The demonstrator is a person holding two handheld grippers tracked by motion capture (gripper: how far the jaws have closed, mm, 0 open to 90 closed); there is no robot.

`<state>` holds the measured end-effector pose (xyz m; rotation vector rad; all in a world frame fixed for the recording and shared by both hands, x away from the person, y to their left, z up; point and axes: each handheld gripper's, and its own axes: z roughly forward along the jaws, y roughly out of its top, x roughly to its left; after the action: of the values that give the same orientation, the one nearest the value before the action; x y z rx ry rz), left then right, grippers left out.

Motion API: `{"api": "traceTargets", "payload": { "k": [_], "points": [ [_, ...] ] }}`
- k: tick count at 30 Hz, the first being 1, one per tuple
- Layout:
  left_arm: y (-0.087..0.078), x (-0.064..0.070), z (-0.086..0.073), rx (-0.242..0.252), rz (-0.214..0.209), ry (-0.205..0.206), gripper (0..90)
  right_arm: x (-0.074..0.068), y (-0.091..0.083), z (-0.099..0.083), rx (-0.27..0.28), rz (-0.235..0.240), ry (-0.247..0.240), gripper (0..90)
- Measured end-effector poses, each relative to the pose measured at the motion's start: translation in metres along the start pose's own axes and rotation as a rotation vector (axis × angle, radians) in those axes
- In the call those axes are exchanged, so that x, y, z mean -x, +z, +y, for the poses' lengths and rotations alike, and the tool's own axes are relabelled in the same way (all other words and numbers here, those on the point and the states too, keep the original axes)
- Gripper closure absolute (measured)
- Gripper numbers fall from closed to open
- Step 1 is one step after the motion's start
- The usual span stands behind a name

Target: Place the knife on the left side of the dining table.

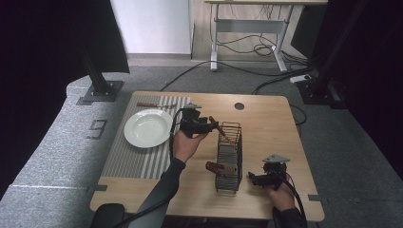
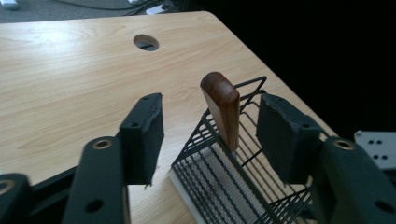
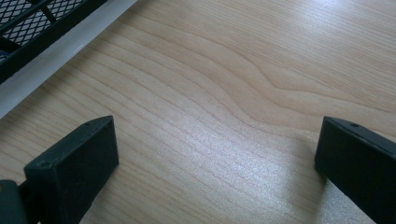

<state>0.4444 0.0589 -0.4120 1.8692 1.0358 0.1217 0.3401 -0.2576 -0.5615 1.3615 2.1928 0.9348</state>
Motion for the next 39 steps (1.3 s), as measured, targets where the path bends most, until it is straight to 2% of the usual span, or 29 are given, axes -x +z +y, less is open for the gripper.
{"api": "traceTargets", "payload": {
  "k": [6,9,21,23,28,29,35,39],
  "points": [
    [0.007,0.001,0.003,0.004,-0.013,-0.043,53.9,0.000,0.000,0.000,0.000,0.000,0.000,0.0],
    [0.010,0.001,0.004,0.007,-0.023,-0.065,55.8,0.000,0.000,0.000,0.000,0.000,0.000,0.0],
    [0.012,0.002,0.003,0.018,-0.028,-0.093,73.0,0.000,0.000,0.000,0.000,0.000,0.000,0.0],
    [0.011,0.002,0.002,0.028,-0.048,-0.106,74.8,0.000,0.000,0.000,0.000,0.000,0.000,0.0],
    [0.008,0.001,0.002,0.043,-0.066,-0.110,78.2,0.000,0.000,0.000,0.000,0.000,0.000,0.0],
    [0.005,0.002,0.003,0.053,-0.057,-0.096,78.6,0.000,0.000,0.000,0.000,0.000,0.000,0.0],
    [-0.004,0.003,0.007,0.077,-0.076,-0.085,79.9,0.000,0.000,0.000,0.000,0.000,0.000,0.0],
    [-0.009,0.004,0.008,0.086,-0.071,-0.071,79.9,0.000,0.000,0.000,0.000,0.000,0.000,0.0]
  ]
}}
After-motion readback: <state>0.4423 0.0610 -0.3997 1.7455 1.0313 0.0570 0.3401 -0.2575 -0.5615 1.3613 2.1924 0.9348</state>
